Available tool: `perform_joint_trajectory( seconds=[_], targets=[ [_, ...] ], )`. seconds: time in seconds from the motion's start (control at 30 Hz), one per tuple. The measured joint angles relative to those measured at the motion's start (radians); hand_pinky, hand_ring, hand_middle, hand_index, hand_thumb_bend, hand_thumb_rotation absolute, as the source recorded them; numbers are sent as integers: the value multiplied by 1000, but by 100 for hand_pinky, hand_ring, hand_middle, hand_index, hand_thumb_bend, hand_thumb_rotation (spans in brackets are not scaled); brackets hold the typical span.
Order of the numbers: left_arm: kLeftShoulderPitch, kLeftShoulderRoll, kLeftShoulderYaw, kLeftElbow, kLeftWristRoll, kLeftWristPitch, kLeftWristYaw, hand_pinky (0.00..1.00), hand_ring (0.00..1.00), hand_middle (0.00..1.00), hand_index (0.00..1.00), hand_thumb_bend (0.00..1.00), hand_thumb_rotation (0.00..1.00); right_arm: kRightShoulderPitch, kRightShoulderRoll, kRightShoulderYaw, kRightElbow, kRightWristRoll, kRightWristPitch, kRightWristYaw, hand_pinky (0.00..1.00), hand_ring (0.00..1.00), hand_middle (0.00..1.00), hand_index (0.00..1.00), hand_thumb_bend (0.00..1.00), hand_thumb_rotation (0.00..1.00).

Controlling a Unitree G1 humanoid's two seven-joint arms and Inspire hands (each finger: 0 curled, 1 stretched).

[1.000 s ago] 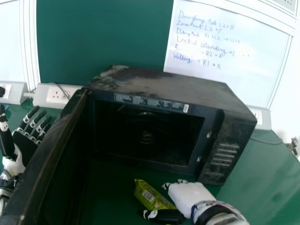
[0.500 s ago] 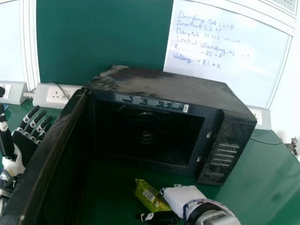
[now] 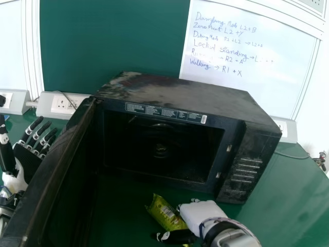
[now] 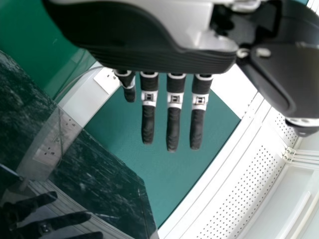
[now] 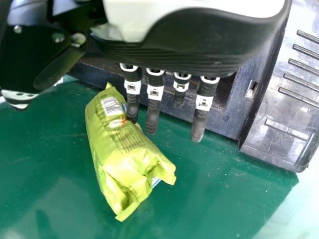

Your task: Put biscuit inside oven

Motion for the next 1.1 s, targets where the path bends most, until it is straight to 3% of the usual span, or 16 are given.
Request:
perform_joint_trajectory(
  seconds=[0.1, 0.3, 0.37, 0.4, 0.53, 0.73, 0.87, 0.97, 1.1],
  targets=[
    [0, 1, 0, 0, 0, 0, 0, 71, 69, 67, 66, 91, 37, -4, -9, 4, 2, -1, 0, 0, 64, 73, 78, 83, 100, 26],
    [0, 3, 0, -2, 0, 0, 1, 71, 69, 66, 64, 91, 37, -11, -22, 5, 6, -1, 0, 13, 74, 83, 87, 88, 100, 30],
    [0, 3, 0, -3, 0, 0, 5, 73, 70, 67, 65, 92, 37, -14, -25, 4, 8, -4, 0, 18, 74, 82, 87, 89, 100, 33],
    [0, 3, 0, -3, -1, 0, 7, 74, 71, 68, 65, 92, 37, -19, -26, 6, 11, -11, 0, 22, 69, 78, 84, 89, 100, 34],
    [0, 5, 0, -5, -2, 0, 13, 75, 72, 69, 66, 92, 38, -50, -51, 18, 51, -30, -16, 53, 76, 84, 88, 90, 100, 34],
    [0, 6, 0, -10, -4, 0, 17, 74, 71, 68, 66, 91, 37, -48, -60, 37, 91, -44, -21, 77, 77, 86, 90, 91, 100, 35],
    [0, 8, 0, -18, -4, 1, 22, 76, 73, 69, 66, 89, 39, -48, -64, 43, 109, -50, -24, 73, 80, 88, 92, 92, 100, 33],
    [0, 13, 0, -21, -5, 1, 21, 78, 73, 70, 67, 88, 39, -48, -62, 45, 121, -58, -19, 69, 71, 83, 88, 91, 100, 31],
    [0, 17, 1, -22, -6, 1, 21, 77, 73, 70, 67, 89, 39, -48, -63, 50, 129, -62, -18, 50, 78, 87, 91, 91, 94, 28]
  ],
)
